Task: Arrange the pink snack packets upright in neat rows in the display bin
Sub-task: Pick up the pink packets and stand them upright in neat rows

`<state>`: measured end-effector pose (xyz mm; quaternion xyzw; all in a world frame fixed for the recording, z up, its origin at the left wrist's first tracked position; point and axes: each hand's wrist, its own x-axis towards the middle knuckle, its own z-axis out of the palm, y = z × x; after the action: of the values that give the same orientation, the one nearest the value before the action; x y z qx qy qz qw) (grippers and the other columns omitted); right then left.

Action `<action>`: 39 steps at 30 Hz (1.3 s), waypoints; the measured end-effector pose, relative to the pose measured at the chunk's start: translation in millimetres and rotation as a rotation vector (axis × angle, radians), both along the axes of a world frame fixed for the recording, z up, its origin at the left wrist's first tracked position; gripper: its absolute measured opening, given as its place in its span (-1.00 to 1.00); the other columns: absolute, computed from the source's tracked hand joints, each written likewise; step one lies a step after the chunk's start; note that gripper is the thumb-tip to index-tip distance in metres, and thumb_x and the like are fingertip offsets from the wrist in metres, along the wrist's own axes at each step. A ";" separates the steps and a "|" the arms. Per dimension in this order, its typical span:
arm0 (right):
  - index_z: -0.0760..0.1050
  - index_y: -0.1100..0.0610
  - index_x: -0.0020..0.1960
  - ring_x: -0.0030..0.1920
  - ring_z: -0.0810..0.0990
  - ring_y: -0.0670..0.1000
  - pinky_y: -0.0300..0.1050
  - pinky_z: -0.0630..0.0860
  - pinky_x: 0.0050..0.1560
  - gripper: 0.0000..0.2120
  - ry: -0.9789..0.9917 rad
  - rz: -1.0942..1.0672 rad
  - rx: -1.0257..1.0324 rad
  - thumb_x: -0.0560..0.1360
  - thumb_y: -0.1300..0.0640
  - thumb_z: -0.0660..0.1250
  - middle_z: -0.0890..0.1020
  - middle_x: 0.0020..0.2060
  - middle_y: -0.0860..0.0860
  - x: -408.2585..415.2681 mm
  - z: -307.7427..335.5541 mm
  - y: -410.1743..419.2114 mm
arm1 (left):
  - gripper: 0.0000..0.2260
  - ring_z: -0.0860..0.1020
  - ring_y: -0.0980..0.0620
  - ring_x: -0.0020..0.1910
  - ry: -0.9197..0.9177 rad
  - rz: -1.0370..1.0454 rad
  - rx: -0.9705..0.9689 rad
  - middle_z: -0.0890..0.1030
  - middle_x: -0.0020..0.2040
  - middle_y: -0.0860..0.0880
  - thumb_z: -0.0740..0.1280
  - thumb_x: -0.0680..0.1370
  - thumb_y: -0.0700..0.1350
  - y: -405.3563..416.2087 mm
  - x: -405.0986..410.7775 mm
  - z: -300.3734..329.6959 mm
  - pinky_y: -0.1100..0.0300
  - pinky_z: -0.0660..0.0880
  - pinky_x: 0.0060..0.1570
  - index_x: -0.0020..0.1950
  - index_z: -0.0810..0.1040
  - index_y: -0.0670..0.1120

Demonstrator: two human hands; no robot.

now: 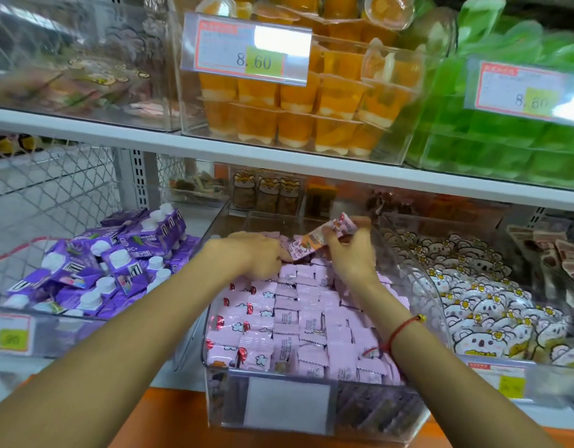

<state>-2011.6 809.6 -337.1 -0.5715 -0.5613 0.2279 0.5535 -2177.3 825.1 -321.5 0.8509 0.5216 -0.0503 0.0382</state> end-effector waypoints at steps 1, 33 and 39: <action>0.24 0.04 0.02 -0.24 0.50 -0.06 -0.47 0.34 -0.45 -0.79 -0.115 0.012 0.023 0.56 0.12 0.29 0.48 -0.26 -0.12 3.3 2.6 0.7 | -0.60 0.22 -0.06 0.47 0.005 0.001 -0.009 0.18 0.53 0.08 0.02 0.64 -0.05 -0.2 -1.4 0.1 0.04 0.25 0.32 0.46 0.23 0.24; 0.58 -0.05 0.19 0.13 0.57 0.05 -0.07 0.51 0.14 -0.74 -0.914 0.132 -0.265 0.51 0.05 0.34 0.63 0.14 -0.01 32.6 -0.9 5.8 | -0.56 0.32 -0.04 0.34 -0.184 -0.116 0.101 0.34 0.41 0.00 0.08 0.60 0.21 -15.4 19.4 -15.9 0.02 0.33 0.23 0.45 0.28 0.10; 0.62 -0.10 0.07 -0.16 0.54 -0.11 -0.25 0.39 -0.10 -0.81 -0.924 0.191 -0.379 0.46 -0.05 0.40 0.67 -0.12 -0.07 27.6 13.2 14.5 | -0.61 0.39 -0.01 0.33 -0.159 -0.090 0.094 0.42 0.38 0.06 0.13 0.57 0.23 -11.2 5.0 -8.1 0.05 0.39 0.16 0.36 0.40 0.14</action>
<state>-1983.9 824.2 -323.9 -0.6490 -0.7462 0.0988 0.1107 -2172.3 813.9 -329.6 0.8755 0.4801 0.0403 0.0370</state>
